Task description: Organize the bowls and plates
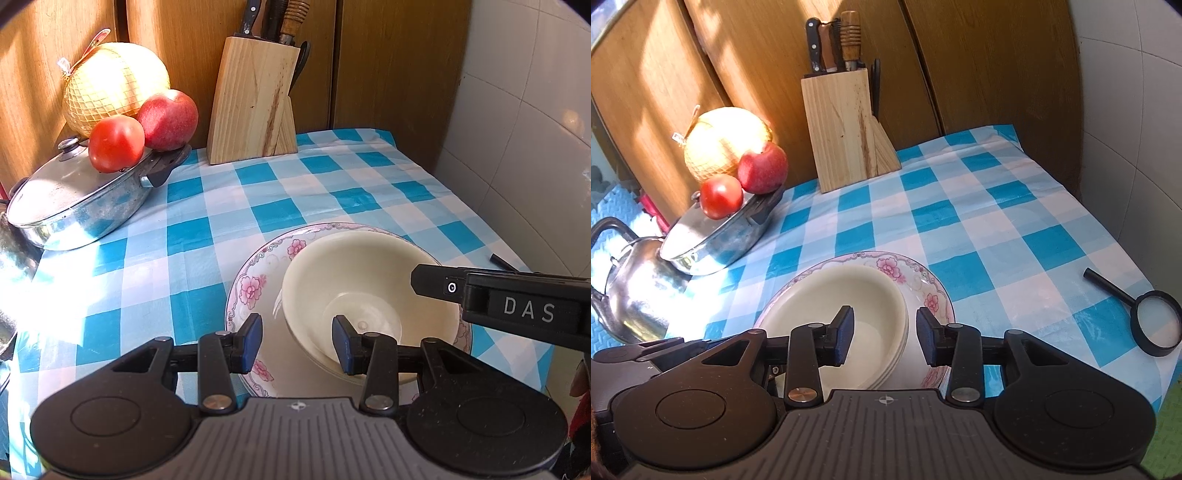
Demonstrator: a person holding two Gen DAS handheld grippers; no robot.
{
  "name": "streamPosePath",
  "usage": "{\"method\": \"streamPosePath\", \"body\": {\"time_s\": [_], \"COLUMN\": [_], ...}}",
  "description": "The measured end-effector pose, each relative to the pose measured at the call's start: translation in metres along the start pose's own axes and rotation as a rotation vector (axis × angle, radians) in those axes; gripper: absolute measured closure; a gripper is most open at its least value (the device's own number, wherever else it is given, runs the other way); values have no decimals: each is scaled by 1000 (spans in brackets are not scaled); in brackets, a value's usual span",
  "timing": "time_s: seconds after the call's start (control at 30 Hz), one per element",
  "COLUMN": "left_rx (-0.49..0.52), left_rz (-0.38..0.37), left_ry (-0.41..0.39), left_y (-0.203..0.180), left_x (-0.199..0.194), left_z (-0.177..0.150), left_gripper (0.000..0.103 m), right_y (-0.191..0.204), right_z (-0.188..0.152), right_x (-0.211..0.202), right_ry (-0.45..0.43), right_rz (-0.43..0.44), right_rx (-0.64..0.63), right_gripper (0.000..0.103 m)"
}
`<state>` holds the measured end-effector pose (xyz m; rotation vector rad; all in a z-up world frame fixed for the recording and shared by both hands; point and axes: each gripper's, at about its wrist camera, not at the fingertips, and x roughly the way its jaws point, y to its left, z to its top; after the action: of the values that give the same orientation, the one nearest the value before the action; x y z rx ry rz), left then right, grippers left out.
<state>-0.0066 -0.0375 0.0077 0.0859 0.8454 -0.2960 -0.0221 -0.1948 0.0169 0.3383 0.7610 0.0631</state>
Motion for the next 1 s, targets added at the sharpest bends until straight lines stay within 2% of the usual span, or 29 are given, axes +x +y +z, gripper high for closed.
{"method": "streamPosePath", "body": {"time_s": [0.27, 0.57, 1.0], "left_rx": [-9, -29, -62], "left_rz": [2, -22, -46], "left_ry": [-33, -72, -70], "left_y": [4, 9, 14], "left_x": [-15, -35, -58], "left_z": [-7, -17, -51], "left_gripper": [68, 66, 66], "right_y": [1, 3, 6], "right_z": [-13, -36, -59], "right_x": [-25, -42, -52], "right_ry": [-59, -78, -77], "right_rz": [21, 45, 49], "right_rx": [-6, -17, -38], "right_gripper": [53, 51, 49]}}
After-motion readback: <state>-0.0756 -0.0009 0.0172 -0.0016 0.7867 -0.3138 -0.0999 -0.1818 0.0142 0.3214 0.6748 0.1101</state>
